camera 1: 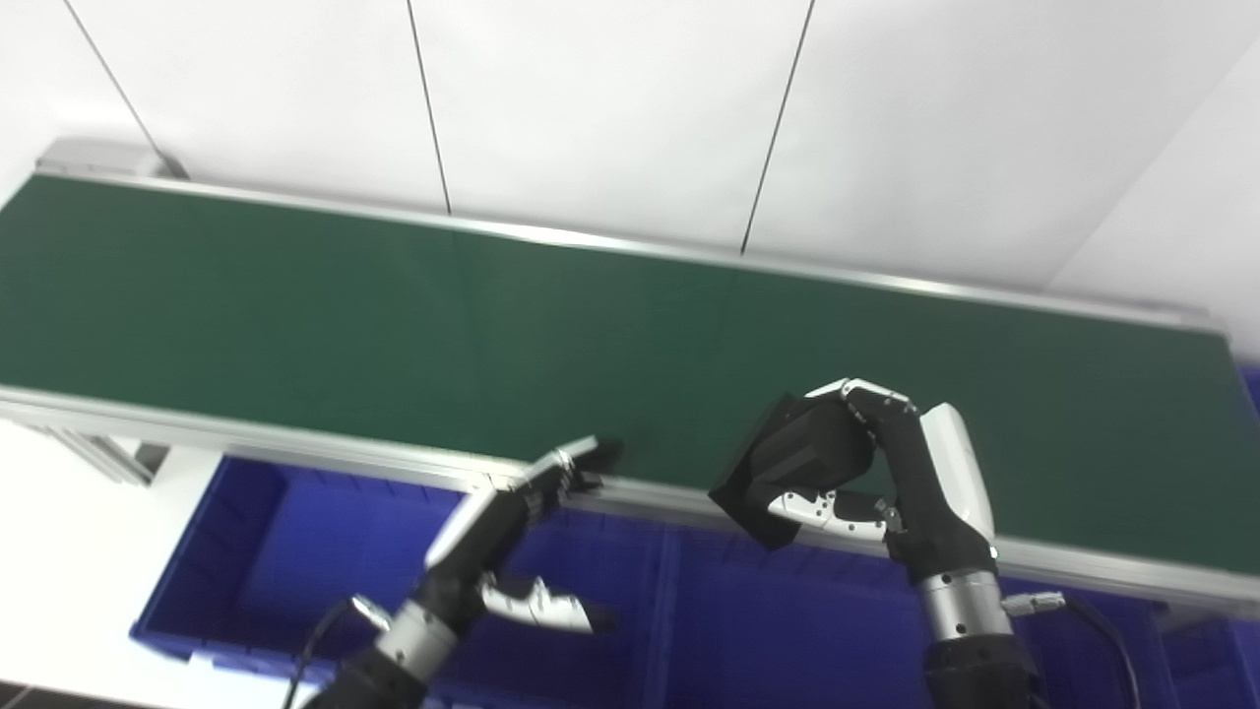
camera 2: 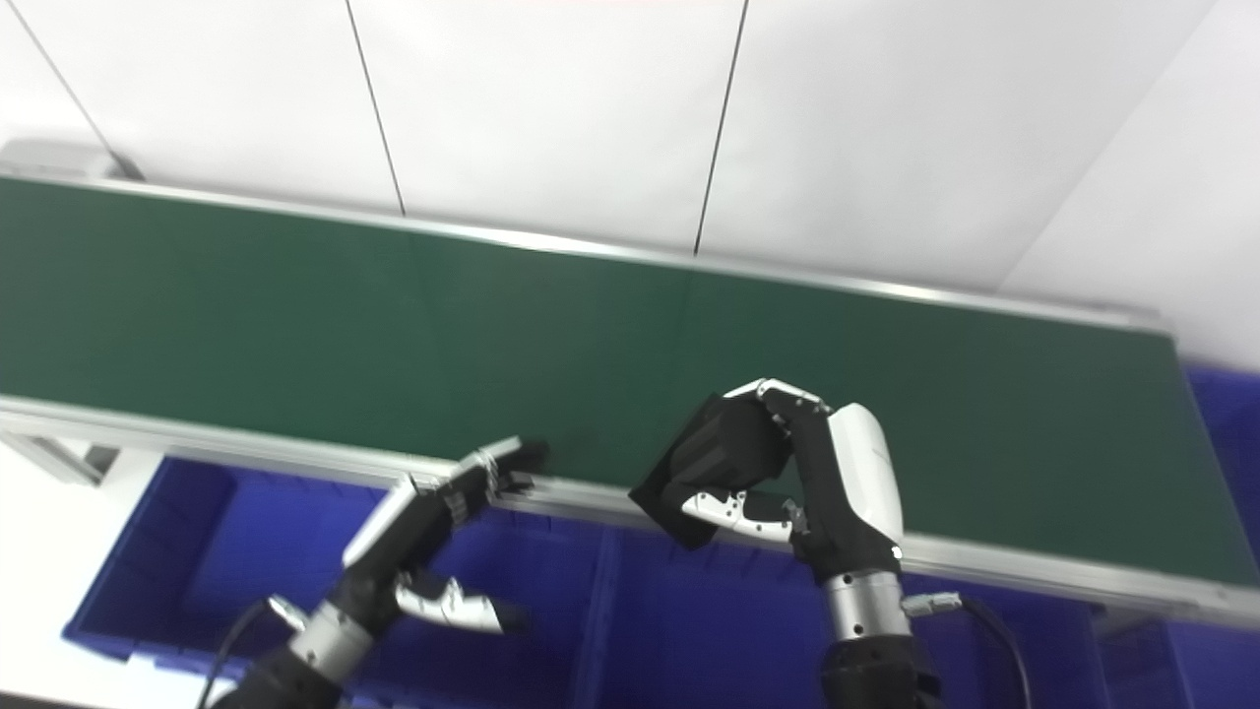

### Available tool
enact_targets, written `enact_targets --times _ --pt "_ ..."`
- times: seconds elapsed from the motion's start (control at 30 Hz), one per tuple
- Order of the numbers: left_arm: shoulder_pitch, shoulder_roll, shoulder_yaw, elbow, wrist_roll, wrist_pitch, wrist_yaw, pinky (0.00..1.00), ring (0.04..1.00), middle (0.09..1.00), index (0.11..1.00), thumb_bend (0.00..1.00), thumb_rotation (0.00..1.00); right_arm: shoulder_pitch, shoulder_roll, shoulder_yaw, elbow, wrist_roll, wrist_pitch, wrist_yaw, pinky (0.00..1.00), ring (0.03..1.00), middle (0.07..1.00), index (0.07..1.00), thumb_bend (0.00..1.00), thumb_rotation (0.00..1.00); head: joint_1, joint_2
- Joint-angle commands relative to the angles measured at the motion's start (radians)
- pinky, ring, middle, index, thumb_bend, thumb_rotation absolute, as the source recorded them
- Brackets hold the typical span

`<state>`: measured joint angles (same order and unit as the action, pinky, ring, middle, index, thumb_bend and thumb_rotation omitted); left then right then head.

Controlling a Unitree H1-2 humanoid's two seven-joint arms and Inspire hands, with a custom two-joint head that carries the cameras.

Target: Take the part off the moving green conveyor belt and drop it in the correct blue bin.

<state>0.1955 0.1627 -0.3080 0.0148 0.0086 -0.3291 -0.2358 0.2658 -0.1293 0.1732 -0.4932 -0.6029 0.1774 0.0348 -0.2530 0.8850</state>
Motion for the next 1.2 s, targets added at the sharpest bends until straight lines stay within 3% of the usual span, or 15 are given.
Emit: enact_targets --times 0.0,0.3,0.4,0.63,0.83,1.1,1.17 --pt "-0.011 0.001 0.011 -0.035 -0.021 -0.001 -0.009 0.84 0.889 0.893 0.855 0.9 0.2 0.015 -0.002 -0.002 -0.019 -0.007 -0.039 -0.015 0.27 0.332 0.426 0.512 0.52 0.0 0.001 -0.001" --pt "-0.027 0.014 0.041 -0.023 -0.05 0.017 -0.047 0.84 0.894 0.901 0.853 0.9 0.2 0.077 -0.015 0.029 0.105 -0.052 -0.061 -0.04 0.3 0.362 0.43 0.506 0.52 0.0 -0.047 0.006" --pt "-0.031 0.019 0.053 -0.017 -0.058 0.022 -0.063 0.85 0.898 0.905 0.858 0.9 0.19 0.06 -0.024 0.044 0.15 -0.048 -0.031 -0.007 0.3 0.371 0.437 0.502 0.52 0.0 -0.069 0.001" --pt "-0.035 0.026 0.074 0.002 -0.075 0.014 -0.086 0.85 0.898 0.897 0.854 0.91 0.18 0.0 -0.061 0.104 0.233 -0.156 0.048 0.054 0.48 0.52 0.52 0.469 0.51 0.0 -0.098 -0.01" --pt "-0.039 0.038 0.084 0.012 -0.08 -0.001 -0.105 0.85 0.898 0.891 0.853 0.91 0.21 -0.051 -0.058 0.126 0.317 -0.241 0.104 0.077 0.48 0.543 0.526 0.464 0.52 0.0 -0.14 0.0" --pt "-0.041 0.046 0.099 0.008 -0.082 0.003 -0.121 0.85 0.9 0.898 0.854 0.92 0.22 -0.056 -0.043 0.136 0.302 -0.304 0.166 0.117 0.53 0.629 0.557 0.465 0.51 0.0 -0.173 0.013" --pt "-0.041 0.047 0.102 0.004 -0.082 0.006 -0.125 0.85 0.901 0.901 0.856 0.92 0.23 -0.046 -0.046 0.142 0.284 -0.325 0.173 0.126 0.59 0.664 0.557 0.463 0.51 0.0 -0.178 0.017"
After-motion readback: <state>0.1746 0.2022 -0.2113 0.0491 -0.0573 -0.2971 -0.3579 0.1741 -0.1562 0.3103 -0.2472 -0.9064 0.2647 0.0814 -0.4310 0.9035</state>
